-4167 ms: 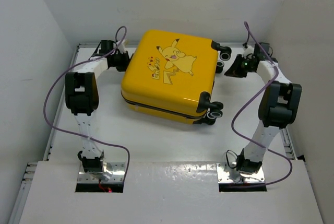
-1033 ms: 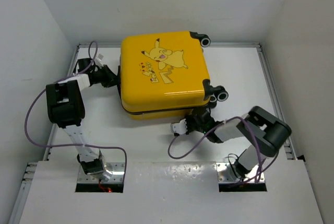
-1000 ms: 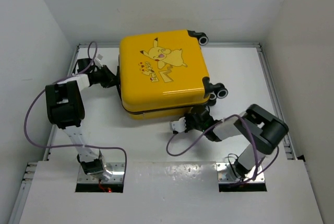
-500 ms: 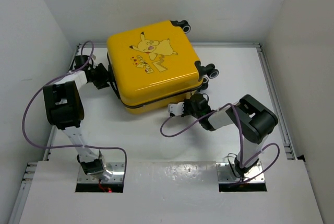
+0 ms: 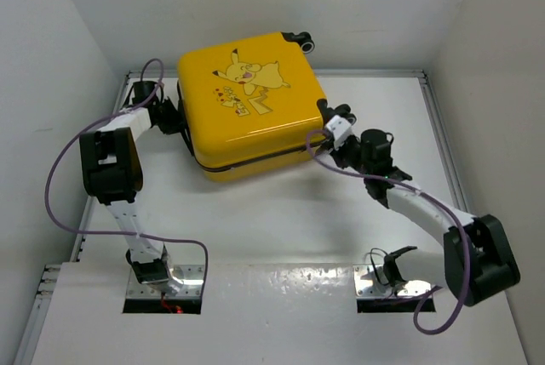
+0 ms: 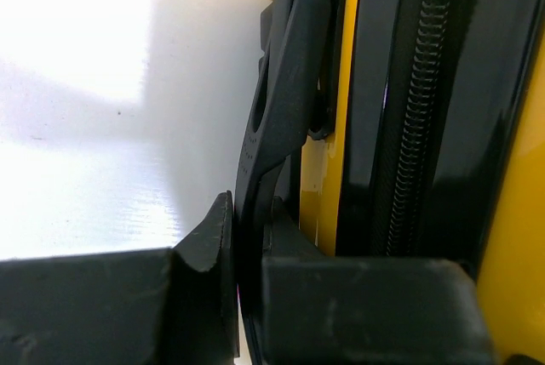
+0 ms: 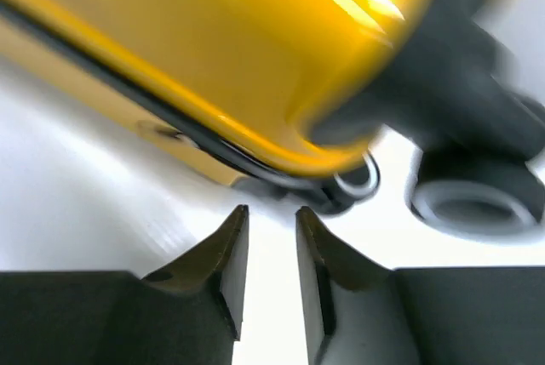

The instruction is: Pack the luggage

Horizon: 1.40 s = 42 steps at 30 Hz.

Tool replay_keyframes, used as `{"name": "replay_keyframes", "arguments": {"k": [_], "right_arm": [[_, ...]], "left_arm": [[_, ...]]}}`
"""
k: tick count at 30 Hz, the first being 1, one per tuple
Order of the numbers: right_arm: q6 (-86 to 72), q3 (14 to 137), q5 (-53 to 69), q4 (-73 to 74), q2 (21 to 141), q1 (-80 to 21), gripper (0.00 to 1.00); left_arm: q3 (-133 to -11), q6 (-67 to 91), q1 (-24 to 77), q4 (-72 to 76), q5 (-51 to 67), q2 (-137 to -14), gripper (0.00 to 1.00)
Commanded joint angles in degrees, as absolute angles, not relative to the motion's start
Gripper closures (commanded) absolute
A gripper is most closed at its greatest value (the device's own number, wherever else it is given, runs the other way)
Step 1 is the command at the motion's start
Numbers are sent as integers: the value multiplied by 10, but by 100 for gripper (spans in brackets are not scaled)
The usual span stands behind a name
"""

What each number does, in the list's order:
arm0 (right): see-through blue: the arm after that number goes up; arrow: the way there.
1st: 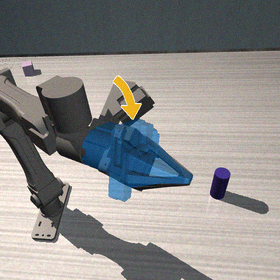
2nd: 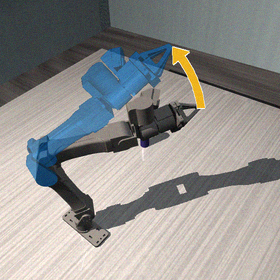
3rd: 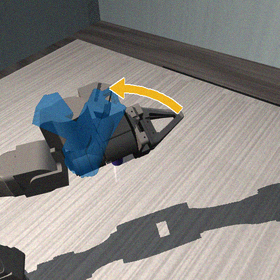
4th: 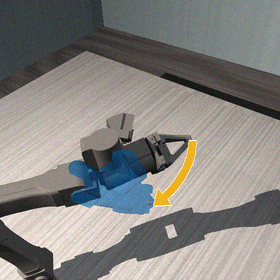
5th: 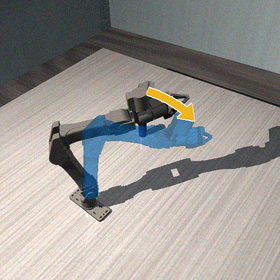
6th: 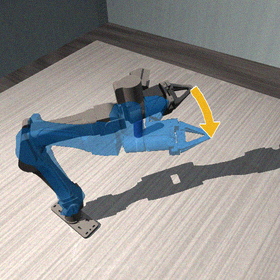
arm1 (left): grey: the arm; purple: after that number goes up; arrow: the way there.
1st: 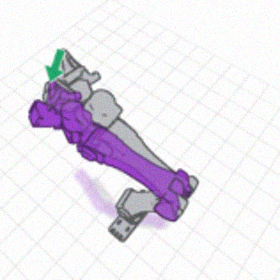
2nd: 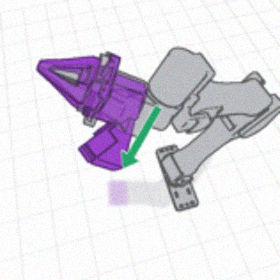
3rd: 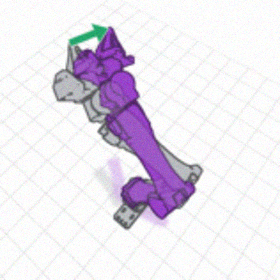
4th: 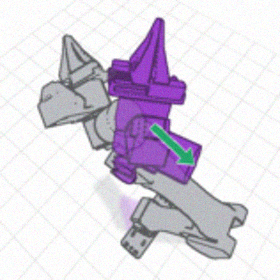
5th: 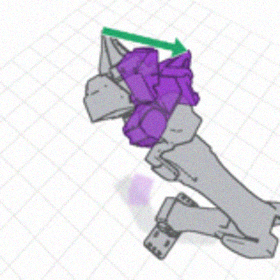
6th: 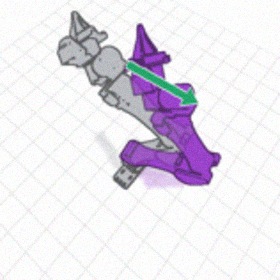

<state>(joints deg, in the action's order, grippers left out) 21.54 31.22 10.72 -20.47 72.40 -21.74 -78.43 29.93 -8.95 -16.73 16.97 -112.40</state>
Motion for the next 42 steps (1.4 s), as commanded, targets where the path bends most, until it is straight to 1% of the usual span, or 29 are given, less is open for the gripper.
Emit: {"name": "replay_keyframes", "arguments": {"k": [1, 3, 7, 12, 15, 16, 21, 26, 28, 30, 33, 35, 36, 37, 40, 41, 42], "right_arm": [[18, 310, 144, -130, 693, -196, 70], [-46, 308, 142, -132, 693, -194, 70], [-80, 304, 119, -184, 714, -211, 69], [-150, 324, 110, -204, 755, -237, 62], [-156, 309, 63, -256, 778, -271, 59], [-153, 303, 35, -300, 787, -275, 59], [-168, 316, -29, -353, 838, -294, 59], [-155, 329, -131, -402, 877, -325, 61], [-153, 330, -146, -428, 883, -323, 65], [-149, 327, -149, -446, 889, -323, 66], [-164, 325, -119, -476, 885, -311, 68], [-168, 324, -96, -497, 882, -314, 72], [-168, 321, -92, -512, 883, -316, 76], [-168, 320, -82, -520, 885, -316, 84], [-174, 318, -73, -533, 895, -316, 97], [-173, 318, -73, -547, 896, -314, 100], [-174, 315, -72, -550, 903, -314, 100]], "left_arm": [[-765, 313, -79, -178, 113, -1180, 100], [-758, 313, -74, -178, 113, -1180, 100], [-745, 308, -74, -178, 119, -1175, 100], [-726, 308, -69, -178, 119, -1169, 100], [-721, 308, -69, -172, 124, -1157, 100], [-714, 308, -69, -172, 124, -1157, 100], [-708, 313, -74, -172, 130, -1151, 100], [-702, 313, -79, -172, 135, -1151, 100], [-702, 308, -79, -172, 135, -1151, 100], [-702, 308, -79, -172, 135, -1151, 100], [-702, 302, -79, -172, 135, -1151, 100], [-702, 302, -79, -172, 135, -1157, 100], [-702, 302, -79, -172, 135, -1157, 100], [-702, 302, -79, -172, 135, -1157, 100], [-702, 302, -79, -172, 135, -1157, 100], [-707, 302, -79, -172, 135, -1157, 100], [-708, 302, -79, -172, 135, -1157, 100]]}}
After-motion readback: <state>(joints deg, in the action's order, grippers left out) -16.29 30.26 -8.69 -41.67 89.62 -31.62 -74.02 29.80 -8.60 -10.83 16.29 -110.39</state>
